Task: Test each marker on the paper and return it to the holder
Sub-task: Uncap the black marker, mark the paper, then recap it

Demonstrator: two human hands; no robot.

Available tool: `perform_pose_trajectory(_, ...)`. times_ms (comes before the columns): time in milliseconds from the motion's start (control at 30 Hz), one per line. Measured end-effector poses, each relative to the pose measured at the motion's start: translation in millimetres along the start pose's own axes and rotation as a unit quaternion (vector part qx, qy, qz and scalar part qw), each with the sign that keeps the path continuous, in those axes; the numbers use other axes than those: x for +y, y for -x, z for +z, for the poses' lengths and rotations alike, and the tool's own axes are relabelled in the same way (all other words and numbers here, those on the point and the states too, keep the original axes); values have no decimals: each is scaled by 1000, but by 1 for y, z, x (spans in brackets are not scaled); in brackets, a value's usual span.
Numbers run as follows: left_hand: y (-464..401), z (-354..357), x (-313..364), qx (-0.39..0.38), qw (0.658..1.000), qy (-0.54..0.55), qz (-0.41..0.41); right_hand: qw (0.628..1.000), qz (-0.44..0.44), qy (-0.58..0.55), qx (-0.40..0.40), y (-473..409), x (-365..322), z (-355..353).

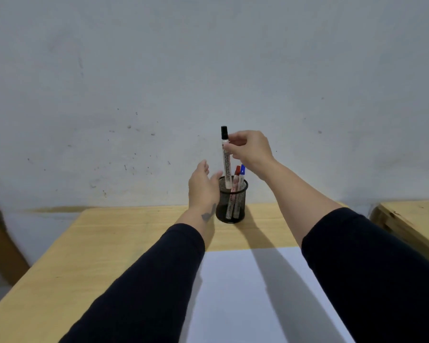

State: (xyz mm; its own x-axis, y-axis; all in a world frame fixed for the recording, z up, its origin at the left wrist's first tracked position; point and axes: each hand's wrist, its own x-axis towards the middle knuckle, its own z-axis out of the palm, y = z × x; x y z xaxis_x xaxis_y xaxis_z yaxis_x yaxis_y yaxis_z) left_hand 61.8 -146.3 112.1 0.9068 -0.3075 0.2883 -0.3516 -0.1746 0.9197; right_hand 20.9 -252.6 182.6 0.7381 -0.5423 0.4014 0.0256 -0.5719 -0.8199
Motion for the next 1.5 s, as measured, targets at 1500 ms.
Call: perform_pose_trajectory(1500,106,-101,-68,-121,936,-320,-77,917,289,-271,-34,165,38,62)
